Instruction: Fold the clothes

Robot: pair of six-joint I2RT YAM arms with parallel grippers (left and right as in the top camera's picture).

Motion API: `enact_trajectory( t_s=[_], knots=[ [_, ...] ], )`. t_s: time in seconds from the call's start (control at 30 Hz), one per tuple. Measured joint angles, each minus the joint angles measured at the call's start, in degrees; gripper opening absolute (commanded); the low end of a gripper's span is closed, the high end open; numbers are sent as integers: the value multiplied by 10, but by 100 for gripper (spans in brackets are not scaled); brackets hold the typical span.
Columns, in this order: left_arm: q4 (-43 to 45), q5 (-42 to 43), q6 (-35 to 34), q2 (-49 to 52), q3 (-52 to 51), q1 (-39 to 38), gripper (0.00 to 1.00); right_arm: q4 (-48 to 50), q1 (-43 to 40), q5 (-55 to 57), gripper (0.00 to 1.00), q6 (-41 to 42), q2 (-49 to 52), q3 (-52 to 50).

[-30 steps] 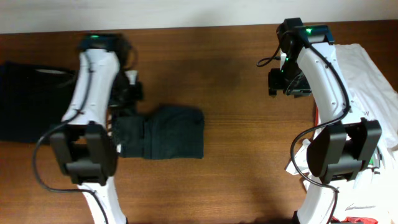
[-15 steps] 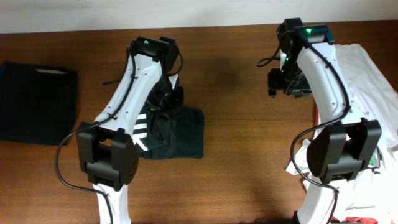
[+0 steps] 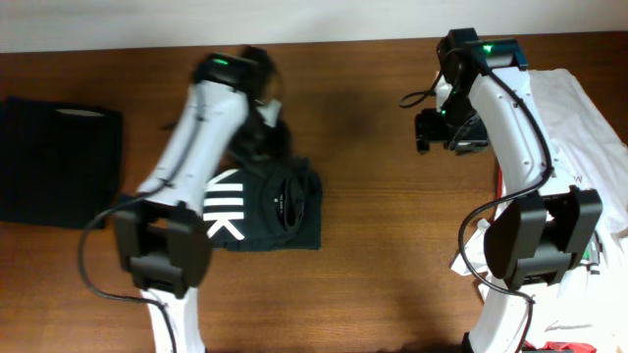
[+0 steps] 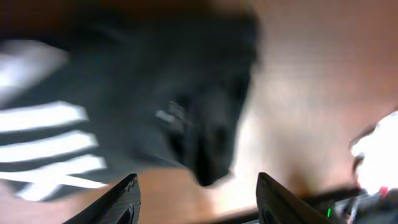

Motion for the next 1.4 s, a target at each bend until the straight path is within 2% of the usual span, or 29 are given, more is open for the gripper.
enact_trajectory(
  t_s=[0.1,0.2,0.33,0.4,0.63,0.7,0.73,0.77,0.8,0.87,0.93,1.13,1.23,1.3,1.4],
  knots=[
    [31,-31,2,0,8,99,60,2,17,-146,72,-71,0,0],
    [42,-61,4,0,8,147,61,13,103,-213,72,-96,0,0],
    [29,-84,5,0,8,176,61,59,208,-190,75,-49,6,-7],
    [20,-89,7,0,8,194,61,104,255,-181,77,-12,13,-48],
    [11,-94,18,0,8,205,61,281,328,-185,79,70,23,-217],
    [11,-94,20,0,8,205,61,321,346,-196,71,83,24,-238],
    [10,-94,20,0,8,205,61,336,351,-197,62,90,24,-243],
    [9,-94,22,0,8,205,61,344,355,-195,42,101,24,-244],
    [9,-94,24,0,8,205,61,348,355,-193,15,116,24,-244],
    [5,-94,24,0,8,205,61,350,355,-189,13,133,24,-244],
    [0,-94,24,0,8,205,61,348,355,-187,4,142,24,-244],
    [-4,-94,26,0,8,205,61,327,335,-210,4,154,24,-244],
    [-4,-94,28,0,8,205,61,285,312,-313,4,155,19,-244],
    [-4,-94,28,0,8,205,61,248,305,-342,4,155,8,-244],
    [-4,-94,28,0,8,205,61,180,303,-297,8,154,2,-243]
  ],
)
